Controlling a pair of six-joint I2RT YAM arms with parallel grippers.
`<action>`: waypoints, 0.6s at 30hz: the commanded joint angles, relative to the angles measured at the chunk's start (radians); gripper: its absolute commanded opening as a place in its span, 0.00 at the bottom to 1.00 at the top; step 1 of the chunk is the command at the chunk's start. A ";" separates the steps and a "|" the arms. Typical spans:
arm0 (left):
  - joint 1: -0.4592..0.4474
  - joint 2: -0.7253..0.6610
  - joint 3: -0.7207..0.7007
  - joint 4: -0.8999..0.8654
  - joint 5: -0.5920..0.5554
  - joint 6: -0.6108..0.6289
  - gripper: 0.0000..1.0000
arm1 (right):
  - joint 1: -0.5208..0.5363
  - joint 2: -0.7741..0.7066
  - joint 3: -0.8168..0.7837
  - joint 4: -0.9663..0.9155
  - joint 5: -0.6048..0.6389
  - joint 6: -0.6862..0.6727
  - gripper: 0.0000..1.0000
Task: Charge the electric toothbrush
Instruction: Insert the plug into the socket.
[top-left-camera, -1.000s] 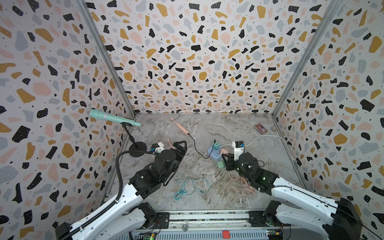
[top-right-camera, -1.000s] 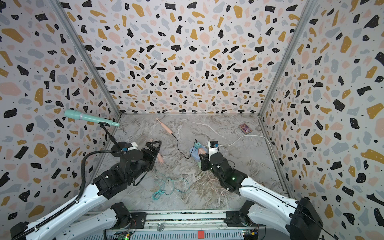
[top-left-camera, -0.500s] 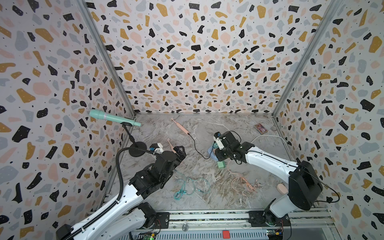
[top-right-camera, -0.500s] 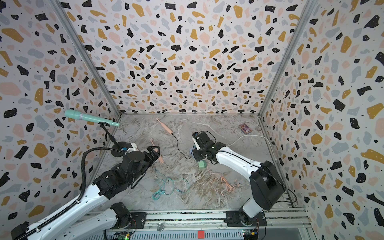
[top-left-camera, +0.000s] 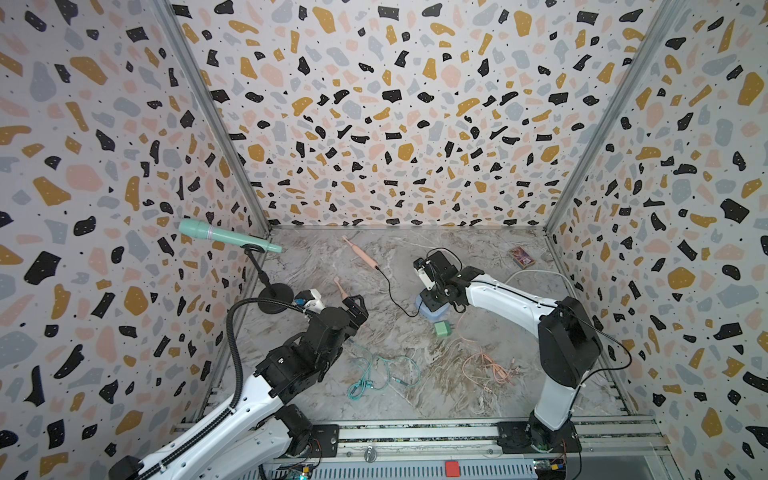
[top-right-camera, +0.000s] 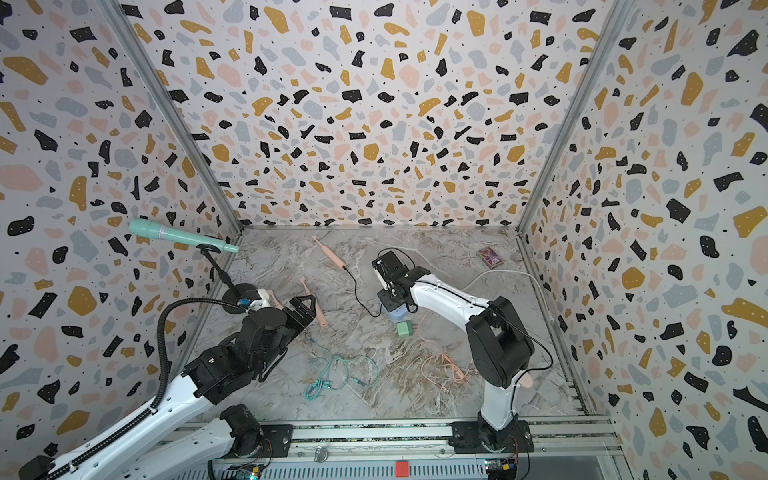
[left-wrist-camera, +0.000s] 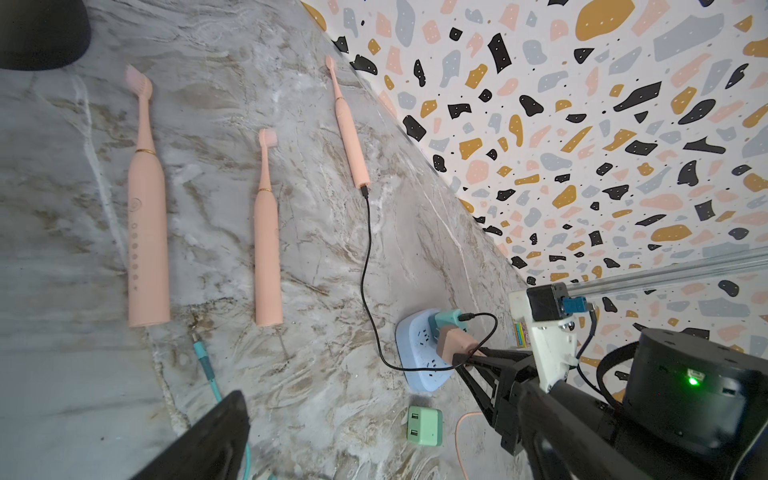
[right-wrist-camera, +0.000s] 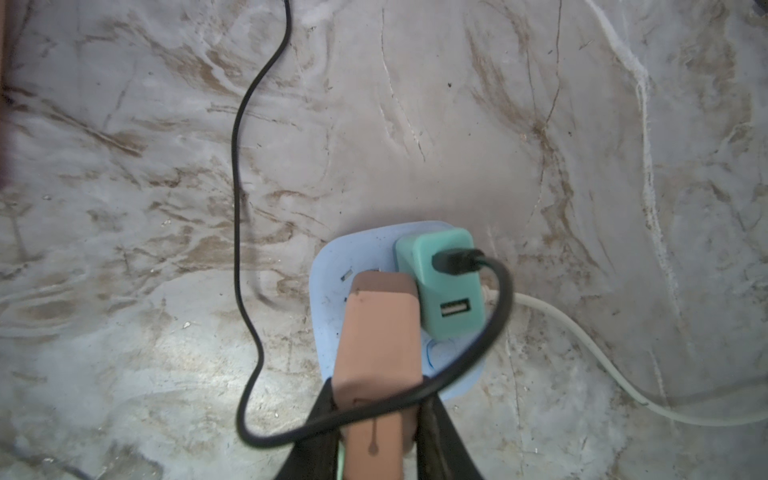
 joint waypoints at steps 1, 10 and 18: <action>0.007 -0.003 -0.003 0.012 -0.027 0.030 1.00 | -0.001 0.034 0.081 -0.092 0.020 -0.052 0.00; 0.009 -0.008 -0.019 0.018 -0.023 0.029 1.00 | -0.001 0.121 0.203 -0.227 0.056 -0.076 0.00; 0.010 -0.010 -0.023 0.020 -0.017 0.035 1.00 | 0.004 0.197 0.351 -0.360 0.077 -0.088 0.00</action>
